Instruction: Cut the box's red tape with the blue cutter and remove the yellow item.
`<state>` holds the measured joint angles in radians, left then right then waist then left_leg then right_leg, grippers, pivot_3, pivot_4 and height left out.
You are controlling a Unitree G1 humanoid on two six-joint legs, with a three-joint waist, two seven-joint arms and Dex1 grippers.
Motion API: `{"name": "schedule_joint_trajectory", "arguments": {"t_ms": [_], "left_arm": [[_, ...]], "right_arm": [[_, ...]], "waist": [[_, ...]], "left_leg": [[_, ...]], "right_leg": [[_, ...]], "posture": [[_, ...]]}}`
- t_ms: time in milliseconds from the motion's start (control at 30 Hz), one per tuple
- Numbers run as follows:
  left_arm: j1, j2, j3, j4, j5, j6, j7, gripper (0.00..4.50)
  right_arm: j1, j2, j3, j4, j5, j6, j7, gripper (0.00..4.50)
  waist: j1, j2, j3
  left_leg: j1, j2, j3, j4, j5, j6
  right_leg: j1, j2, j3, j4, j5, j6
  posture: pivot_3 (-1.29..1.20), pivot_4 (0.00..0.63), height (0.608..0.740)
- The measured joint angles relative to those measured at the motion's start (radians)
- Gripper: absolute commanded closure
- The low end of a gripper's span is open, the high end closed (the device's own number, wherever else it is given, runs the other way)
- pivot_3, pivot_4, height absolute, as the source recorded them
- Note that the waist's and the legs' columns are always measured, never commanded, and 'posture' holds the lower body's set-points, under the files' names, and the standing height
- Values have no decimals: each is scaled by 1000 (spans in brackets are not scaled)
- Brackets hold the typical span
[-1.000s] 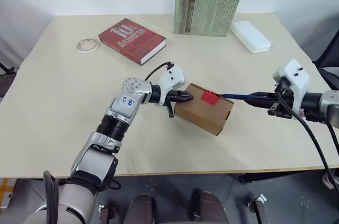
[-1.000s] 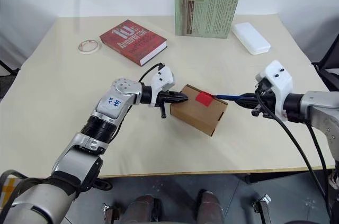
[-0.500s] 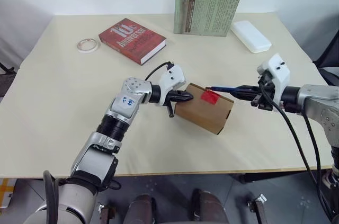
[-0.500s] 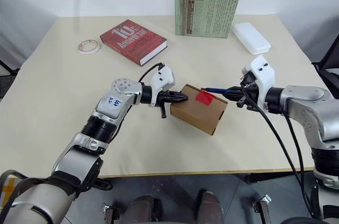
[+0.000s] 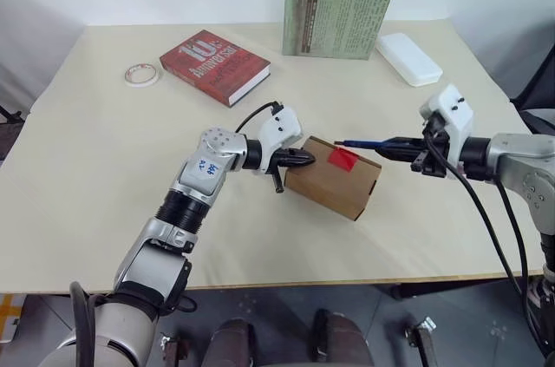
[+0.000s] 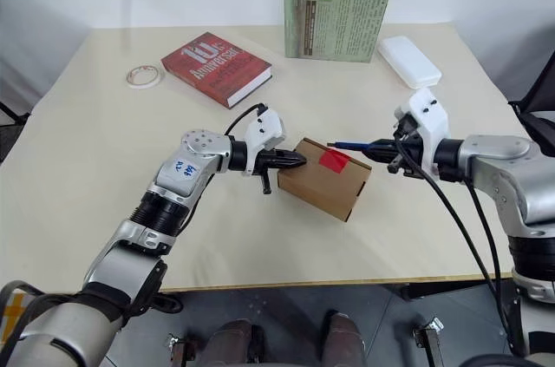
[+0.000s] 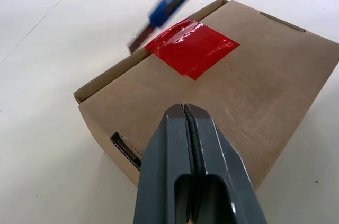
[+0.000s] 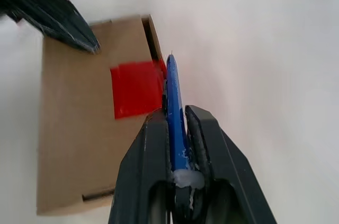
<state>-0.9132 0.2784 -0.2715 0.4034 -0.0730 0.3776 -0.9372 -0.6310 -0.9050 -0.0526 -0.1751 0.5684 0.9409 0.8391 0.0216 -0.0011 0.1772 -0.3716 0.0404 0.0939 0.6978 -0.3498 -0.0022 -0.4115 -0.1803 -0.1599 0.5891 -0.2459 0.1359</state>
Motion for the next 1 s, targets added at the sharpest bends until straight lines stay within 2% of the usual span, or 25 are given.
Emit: {"name": "schedule_joint_trajectory", "arguments": {"t_ms": [300,1000], "left_arm": [[1,-1,0,-3,0,4,6,4474],[4,-1,1,-7,0,6,9,4474]], "right_arm": [[11,0,41,31,-33,-23,28,4334],[56,-56,37,-8,-40,-16,41,4334]], "waist": [[0,0,0],[2,0,0]], "left_leg": [[0,0,0,0,0,0],[0,0,0,0,0,0]], "right_leg": [[0,0,0,0,0,0],[1,0,0,0,0,0]], "posture": [[0,150,740],[0,150,740]]}}
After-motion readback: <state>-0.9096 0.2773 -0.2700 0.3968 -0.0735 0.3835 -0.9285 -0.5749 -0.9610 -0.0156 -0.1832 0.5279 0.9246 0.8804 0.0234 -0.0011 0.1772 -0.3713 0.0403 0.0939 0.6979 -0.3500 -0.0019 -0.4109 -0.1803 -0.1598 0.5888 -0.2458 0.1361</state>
